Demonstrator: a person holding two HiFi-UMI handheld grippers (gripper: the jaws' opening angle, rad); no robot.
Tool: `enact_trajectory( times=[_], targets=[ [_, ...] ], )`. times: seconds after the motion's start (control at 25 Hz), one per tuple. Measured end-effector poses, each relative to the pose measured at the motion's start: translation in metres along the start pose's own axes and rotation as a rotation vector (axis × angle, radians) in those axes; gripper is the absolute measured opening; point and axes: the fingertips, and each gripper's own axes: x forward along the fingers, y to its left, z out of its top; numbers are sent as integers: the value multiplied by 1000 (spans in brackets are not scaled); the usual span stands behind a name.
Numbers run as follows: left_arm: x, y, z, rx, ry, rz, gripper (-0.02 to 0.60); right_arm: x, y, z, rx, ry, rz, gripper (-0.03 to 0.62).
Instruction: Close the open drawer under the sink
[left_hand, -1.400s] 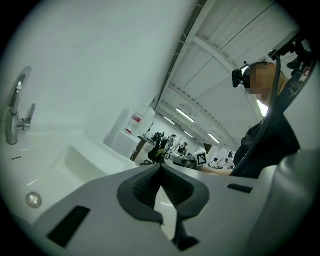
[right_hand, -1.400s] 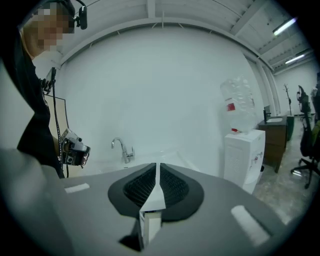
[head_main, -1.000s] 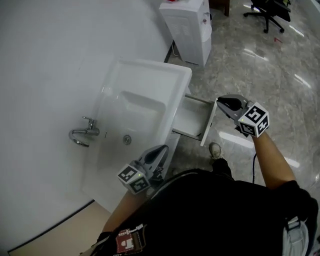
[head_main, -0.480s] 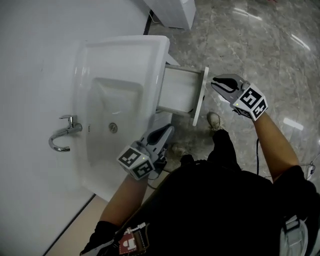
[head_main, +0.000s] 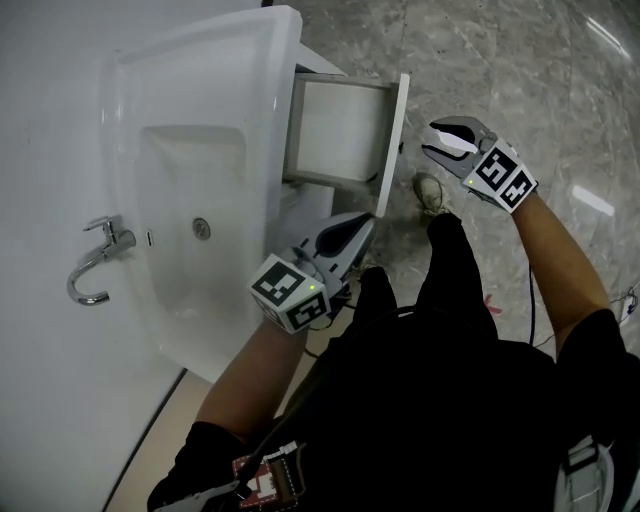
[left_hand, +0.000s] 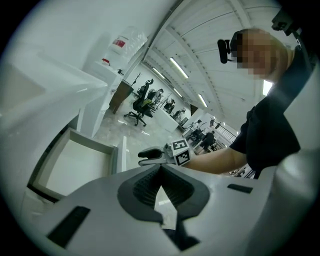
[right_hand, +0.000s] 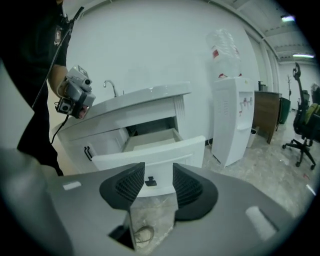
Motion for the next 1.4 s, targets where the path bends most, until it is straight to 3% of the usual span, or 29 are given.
enact_trajectory(
  times=[0.24,0.52,1.4],
  targets=[
    [30,7,-39,0,40,-41,0,46,17,-50,-86,87,55,181],
    [43,17,-65,-14,73,-52,0,93,17,-87,-145,152,35,183],
    [30,31,-80,-51,33,-52,0,123,20,-89,-266,217,-5,132]
  ],
)
